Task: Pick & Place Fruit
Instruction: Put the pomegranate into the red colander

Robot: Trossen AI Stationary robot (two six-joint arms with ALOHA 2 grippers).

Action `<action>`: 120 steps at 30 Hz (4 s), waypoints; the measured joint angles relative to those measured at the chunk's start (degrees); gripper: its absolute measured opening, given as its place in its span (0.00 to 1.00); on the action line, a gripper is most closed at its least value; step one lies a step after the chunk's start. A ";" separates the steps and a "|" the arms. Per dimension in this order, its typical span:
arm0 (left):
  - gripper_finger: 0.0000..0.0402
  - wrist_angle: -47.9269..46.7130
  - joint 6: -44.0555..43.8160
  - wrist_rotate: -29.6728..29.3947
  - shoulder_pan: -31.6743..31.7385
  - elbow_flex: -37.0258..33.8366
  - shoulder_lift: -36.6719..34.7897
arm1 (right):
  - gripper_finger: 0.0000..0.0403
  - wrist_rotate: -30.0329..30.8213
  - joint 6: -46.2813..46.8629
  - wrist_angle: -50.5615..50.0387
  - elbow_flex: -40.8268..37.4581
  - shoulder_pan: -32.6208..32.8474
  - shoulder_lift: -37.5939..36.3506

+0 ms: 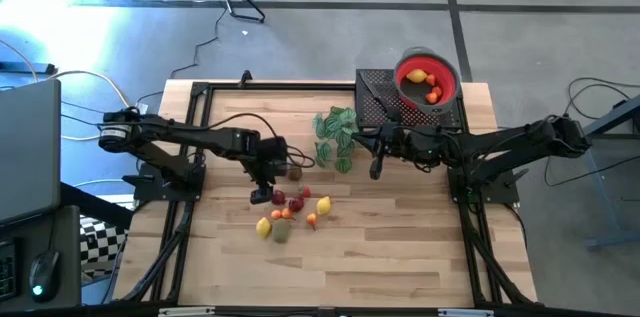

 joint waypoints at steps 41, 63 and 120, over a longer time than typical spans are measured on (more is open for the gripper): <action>0.65 2.94 1.64 2.40 0.02 0.00 6.81 | 0.00 0.00 0.02 0.00 0.00 0.00 0.00; 0.65 4.09 3.14 3.75 0.02 0.00 6.78 | 0.00 0.00 0.02 -0.01 0.00 0.01 0.00; 0.65 8.61 1.56 1.22 0.00 -2.14 9.61 | 0.00 0.22 0.21 -0.01 0.00 0.01 0.00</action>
